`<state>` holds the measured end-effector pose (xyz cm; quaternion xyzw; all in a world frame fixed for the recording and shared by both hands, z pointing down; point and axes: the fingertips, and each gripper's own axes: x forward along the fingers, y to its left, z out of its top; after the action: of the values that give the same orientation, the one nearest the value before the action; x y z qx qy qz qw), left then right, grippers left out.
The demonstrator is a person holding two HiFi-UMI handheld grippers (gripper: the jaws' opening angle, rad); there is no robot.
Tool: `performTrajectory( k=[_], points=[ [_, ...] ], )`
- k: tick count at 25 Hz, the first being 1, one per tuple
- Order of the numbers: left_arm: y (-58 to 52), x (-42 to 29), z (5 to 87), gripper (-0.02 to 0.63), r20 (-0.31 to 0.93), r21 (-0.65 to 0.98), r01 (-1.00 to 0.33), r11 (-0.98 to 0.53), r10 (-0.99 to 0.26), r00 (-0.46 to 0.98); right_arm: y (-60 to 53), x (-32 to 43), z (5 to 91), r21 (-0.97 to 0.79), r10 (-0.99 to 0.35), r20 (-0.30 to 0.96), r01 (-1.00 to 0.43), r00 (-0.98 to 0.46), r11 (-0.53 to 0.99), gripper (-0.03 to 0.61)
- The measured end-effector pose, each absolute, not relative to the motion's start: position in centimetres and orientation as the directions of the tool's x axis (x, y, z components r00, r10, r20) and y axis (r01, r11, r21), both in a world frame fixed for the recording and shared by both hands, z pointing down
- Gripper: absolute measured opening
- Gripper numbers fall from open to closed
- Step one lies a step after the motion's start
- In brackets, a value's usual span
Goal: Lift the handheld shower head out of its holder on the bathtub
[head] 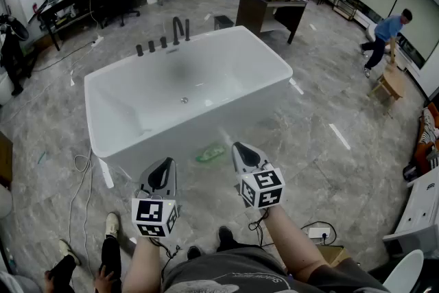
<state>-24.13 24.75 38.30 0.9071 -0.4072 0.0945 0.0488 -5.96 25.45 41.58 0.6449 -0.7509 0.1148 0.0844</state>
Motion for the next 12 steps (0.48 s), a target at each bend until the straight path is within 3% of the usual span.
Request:
performTrajectory(
  k=[12],
  points=[
    [25.5,-26.7,39.2,0.023,0.218,0.026,-0.731,-0.682,-0.709,0.67,26.4,-9.3,41.8,-0.077,-0.955,0.258,-0.988,-0.147,0.131,0.037]
  ],
)
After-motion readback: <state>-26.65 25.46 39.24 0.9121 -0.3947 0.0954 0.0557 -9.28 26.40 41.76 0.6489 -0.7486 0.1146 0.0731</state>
